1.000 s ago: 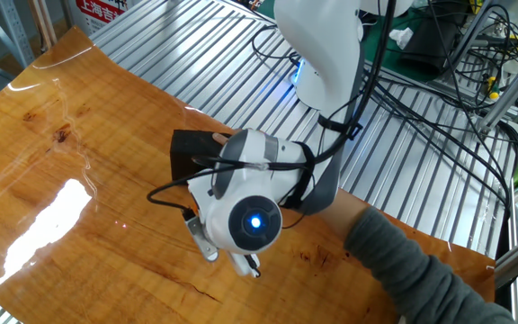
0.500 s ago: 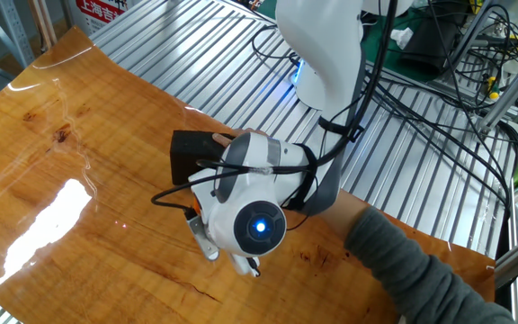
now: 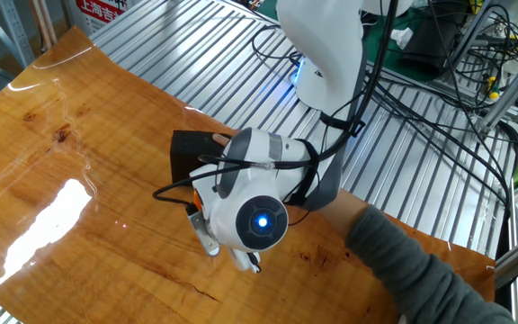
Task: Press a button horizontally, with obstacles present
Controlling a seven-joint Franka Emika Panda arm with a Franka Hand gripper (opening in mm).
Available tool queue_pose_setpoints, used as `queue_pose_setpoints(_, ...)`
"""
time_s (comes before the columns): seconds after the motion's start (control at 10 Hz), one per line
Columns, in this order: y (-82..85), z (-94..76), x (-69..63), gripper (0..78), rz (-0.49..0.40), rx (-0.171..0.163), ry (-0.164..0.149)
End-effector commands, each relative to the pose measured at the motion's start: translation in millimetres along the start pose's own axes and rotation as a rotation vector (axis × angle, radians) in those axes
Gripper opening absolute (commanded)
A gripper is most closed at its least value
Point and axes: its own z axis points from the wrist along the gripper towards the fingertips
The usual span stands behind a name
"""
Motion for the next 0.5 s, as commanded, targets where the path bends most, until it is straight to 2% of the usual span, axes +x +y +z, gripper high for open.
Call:
queue_pose_setpoints(0.1, -7.3, 10.5, 6.7, 0.0, 0.010, 0.006, 0.007)
queue_pose_setpoints(0.5, -16.8, 18.2, 6.2, 0.0, 0.000, 0.005, 0.000)
